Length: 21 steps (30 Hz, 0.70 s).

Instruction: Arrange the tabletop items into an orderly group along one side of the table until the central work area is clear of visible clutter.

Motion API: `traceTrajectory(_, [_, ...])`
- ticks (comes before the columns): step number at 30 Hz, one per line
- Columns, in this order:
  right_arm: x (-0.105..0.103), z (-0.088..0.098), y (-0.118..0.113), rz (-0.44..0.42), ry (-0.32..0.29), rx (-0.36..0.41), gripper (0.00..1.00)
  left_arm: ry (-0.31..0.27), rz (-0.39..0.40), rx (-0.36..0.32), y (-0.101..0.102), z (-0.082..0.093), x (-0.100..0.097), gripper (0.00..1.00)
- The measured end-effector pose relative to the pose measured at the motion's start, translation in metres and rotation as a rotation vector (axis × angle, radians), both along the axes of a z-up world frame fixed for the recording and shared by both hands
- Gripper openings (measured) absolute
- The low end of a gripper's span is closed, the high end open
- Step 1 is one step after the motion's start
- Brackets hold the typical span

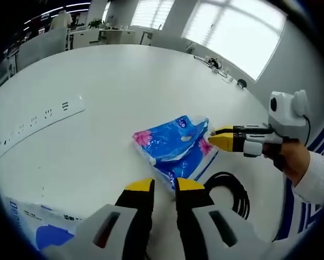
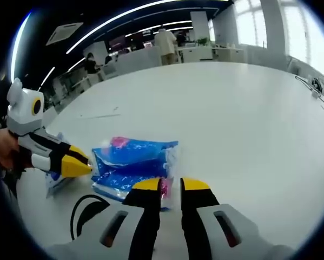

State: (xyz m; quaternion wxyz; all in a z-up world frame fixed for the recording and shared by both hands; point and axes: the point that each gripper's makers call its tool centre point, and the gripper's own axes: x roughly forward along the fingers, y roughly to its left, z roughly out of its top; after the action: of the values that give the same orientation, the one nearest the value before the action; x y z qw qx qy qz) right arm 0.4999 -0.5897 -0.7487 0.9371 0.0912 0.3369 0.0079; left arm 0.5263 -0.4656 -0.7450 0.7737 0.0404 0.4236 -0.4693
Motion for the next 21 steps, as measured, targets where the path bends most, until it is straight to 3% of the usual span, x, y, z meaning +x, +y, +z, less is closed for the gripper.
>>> traceTrajectory(21, [-0.001, 0.013, -0.002, -0.014, -0.023, -0.007, 0.21, -0.02, -0.024, -0.036, 0.0, 0.015, -0.003, 0.29])
